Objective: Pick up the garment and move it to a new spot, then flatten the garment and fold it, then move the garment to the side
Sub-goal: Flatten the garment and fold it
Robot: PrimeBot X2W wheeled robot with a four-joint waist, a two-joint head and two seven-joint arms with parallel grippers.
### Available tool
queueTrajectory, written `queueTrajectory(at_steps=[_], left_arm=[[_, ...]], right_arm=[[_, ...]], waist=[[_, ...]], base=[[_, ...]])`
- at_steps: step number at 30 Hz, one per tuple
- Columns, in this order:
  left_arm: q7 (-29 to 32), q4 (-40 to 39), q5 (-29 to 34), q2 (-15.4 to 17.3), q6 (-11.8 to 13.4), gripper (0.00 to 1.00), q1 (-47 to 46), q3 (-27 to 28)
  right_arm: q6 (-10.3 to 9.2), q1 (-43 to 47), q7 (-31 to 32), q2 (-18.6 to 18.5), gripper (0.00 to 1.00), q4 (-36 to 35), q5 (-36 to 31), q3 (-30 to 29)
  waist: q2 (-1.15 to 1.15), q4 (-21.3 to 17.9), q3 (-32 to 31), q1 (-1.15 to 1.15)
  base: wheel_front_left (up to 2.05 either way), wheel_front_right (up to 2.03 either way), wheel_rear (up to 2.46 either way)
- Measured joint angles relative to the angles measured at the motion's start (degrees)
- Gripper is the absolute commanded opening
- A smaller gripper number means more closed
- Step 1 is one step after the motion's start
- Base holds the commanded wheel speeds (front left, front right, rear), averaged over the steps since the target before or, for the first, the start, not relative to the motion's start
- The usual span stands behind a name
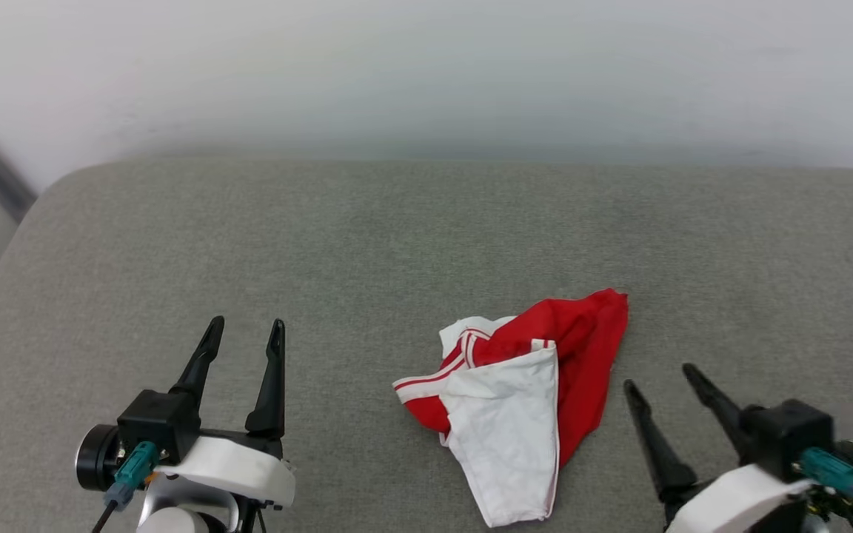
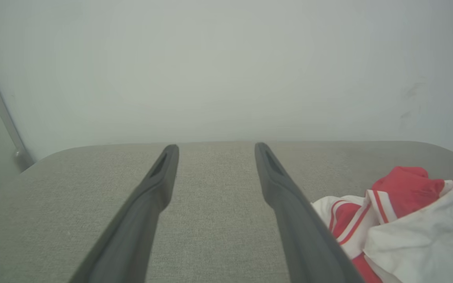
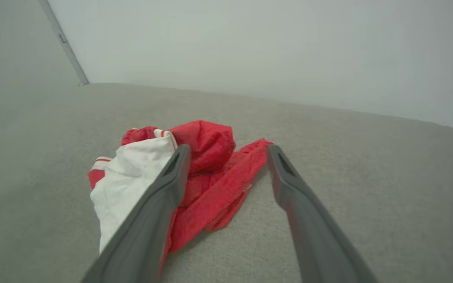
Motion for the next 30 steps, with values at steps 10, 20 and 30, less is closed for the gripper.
queueTrajectory(at_steps=[10, 20, 30], left_arm=[[-0.1, -0.5, 2.7, -4.0, -2.8, 1.00, -1.5, 2.5], [-0.1, -1.0, 5.7, -7.8, -6.6, 1.00, -4.1, 4.9], [-0.1, 0.3, 8.3, -10.3, -9.6, 1.00, -5.8, 6.7]], right_arm=[[0.01, -5.8, 20.6, -12.9, 1.00, -1.2, 8.0, 17.1], [0.01, -13.3, 28.1, -18.1, 1.00, 8.1, 12.3, 26.5], [-0.01, -18.5, 30.6, -18.4, 0.47, 14.1, 16.4, 31.9]], waist=[[0.00, 5.4, 2.9, 0.00], [0.00, 8.4, 8.8, 0.01], [0.00, 8.8, 12.5, 0.01]], base=[[0.00, 0.00, 0.00], [0.00, 0.00, 0.00], [0.00, 0.00, 0.00]])
